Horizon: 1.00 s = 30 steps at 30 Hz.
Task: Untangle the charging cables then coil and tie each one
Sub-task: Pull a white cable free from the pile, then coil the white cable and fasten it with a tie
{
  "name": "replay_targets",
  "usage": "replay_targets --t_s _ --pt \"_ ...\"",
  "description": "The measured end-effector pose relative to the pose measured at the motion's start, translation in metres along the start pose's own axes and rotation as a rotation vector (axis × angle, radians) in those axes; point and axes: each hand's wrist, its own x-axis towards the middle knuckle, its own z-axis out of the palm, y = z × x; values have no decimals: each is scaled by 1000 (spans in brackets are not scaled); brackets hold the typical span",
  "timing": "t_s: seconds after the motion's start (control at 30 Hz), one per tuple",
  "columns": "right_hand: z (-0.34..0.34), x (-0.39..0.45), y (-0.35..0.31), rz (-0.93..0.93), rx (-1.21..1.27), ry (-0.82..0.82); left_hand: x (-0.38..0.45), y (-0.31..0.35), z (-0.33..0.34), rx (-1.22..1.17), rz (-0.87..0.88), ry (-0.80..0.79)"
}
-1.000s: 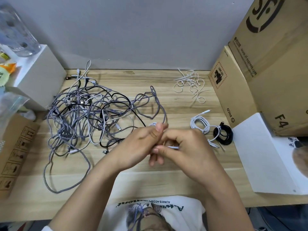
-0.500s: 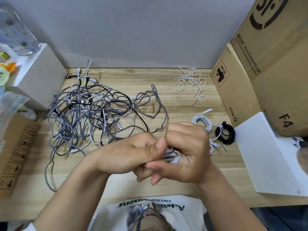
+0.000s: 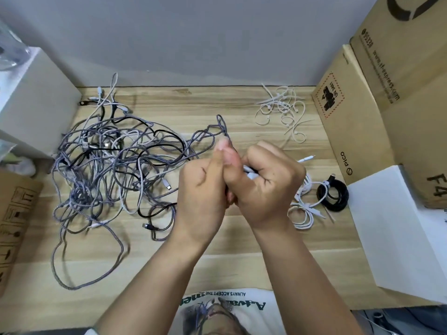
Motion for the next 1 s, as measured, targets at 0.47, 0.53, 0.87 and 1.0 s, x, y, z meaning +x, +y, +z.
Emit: replay_targets --t_s 0.47,0.53,0.87,1.0 --pt "45 22 86 275 -6 -196 78 -51 -12 -199 -337 -280" --pt "47 27 100 339 132 -357 85 -59 -17 -231 -360 -337" --pt "83 59 221 774 -474 -792 99 -75 -33 -229 -340 -109" --pt "74 51 245 821 -694 -871 98 -74 -36 -234 -337 -108"
